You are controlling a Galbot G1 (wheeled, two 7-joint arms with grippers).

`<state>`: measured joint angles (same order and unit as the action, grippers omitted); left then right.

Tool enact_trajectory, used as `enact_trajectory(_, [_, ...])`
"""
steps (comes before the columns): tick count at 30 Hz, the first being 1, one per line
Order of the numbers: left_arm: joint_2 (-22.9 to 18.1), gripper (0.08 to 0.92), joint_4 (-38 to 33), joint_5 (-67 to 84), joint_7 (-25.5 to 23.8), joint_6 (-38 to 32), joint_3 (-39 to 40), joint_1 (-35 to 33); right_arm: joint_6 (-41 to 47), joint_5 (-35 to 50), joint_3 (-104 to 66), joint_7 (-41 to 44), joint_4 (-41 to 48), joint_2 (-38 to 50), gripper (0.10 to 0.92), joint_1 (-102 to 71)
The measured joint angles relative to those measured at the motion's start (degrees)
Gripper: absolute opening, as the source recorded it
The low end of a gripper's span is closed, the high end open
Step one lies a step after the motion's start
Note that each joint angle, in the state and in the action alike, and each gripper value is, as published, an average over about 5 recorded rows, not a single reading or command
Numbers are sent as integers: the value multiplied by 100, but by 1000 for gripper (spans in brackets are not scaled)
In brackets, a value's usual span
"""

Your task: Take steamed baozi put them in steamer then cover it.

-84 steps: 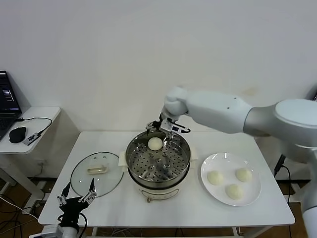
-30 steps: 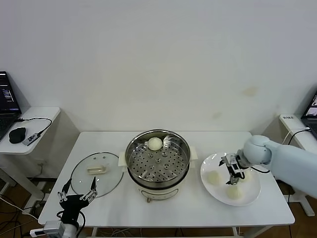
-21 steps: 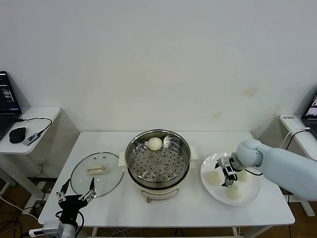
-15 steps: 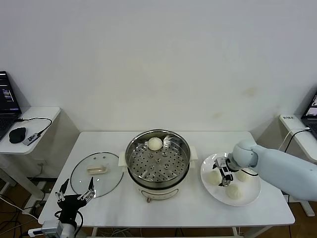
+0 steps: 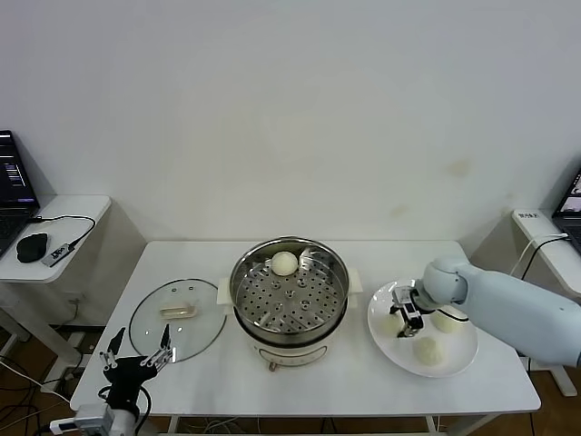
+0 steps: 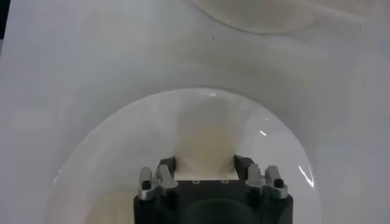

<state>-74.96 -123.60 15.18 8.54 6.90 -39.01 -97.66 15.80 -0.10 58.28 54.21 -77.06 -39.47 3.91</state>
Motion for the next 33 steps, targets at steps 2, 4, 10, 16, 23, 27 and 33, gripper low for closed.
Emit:
enact_trajectory(2, [8, 823, -8, 11, 0, 4, -9, 4, 14, 73, 61, 51, -49, 53, 594, 148])
enact_trajectory(4, [15, 823, -19, 24, -1, 7, -13, 11, 30, 164, 133, 106, -107, 119, 594, 329])
enact_trajectory(10, [34, 823, -48, 44, -1, 13, 7, 42, 83, 499, 450, 263, -330, 328, 594, 1085])
enact_trajectory(16, [66, 823, -103, 81, -1, 20, 44, 58, 193, 992, 872, 296, -613, 349, 601, 2104])
enact_trajectory(23, [89, 823, -155, 102, 1, 32, 41, 83, 477, 1792, 1353, 164, -957, 3, 603, 3186])
enact_trajectory(27, [82, 823, -145, 104, 4, 32, 33, 96, 693, 2286, 1513, 7, -1043, -374, 607, 3503])
enact_trajectory(33, [64, 823, -171, 103, 7, 32, -12, 104, 1085, 2921, 1614, -327, -936, -1167, 608, 3606])
